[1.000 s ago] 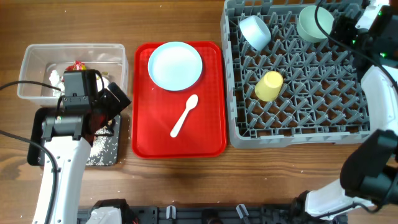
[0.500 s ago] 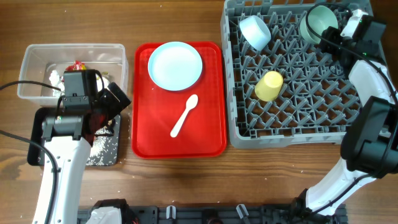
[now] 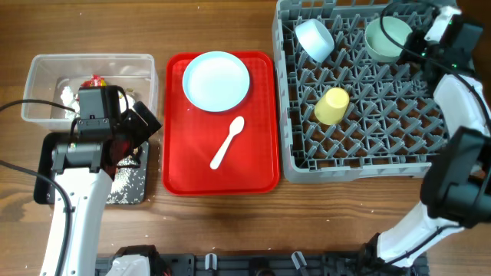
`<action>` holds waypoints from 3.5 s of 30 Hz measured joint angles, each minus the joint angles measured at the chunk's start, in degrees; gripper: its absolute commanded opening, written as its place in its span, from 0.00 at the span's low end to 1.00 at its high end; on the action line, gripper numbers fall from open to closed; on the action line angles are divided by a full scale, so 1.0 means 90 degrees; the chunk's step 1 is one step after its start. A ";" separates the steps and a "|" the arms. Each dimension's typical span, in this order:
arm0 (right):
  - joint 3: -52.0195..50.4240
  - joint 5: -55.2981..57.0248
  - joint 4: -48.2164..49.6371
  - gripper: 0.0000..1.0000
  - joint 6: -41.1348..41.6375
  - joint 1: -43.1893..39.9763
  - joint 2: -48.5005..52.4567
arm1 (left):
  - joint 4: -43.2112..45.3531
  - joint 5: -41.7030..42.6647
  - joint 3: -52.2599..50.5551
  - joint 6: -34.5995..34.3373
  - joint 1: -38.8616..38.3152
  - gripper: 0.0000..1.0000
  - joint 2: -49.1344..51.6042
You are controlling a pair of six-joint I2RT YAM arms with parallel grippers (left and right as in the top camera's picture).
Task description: Sort waste into correct bins and load items into the dishwasher rack
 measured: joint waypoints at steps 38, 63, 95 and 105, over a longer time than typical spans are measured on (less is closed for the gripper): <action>-0.0034 0.0168 -0.0240 0.04 0.0316 0.0022 0.0221 | 0.0000 0.0000 0.0000 0.0000 0.0000 1.00 0.0000; -0.0049 0.5972 0.2276 0.04 -0.6713 0.2820 -0.0223 | 0.0000 0.0000 0.0000 0.0000 0.0000 1.00 0.0000; -0.0015 0.7215 0.1617 0.87 -0.6955 0.3509 0.0675 | -0.0002 0.0000 0.0000 0.0000 0.0000 1.00 0.0000; -0.0046 0.7912 0.2084 0.93 -0.6955 0.3655 0.0566 | 0.0000 0.0000 0.0000 0.0000 0.0000 1.00 0.0000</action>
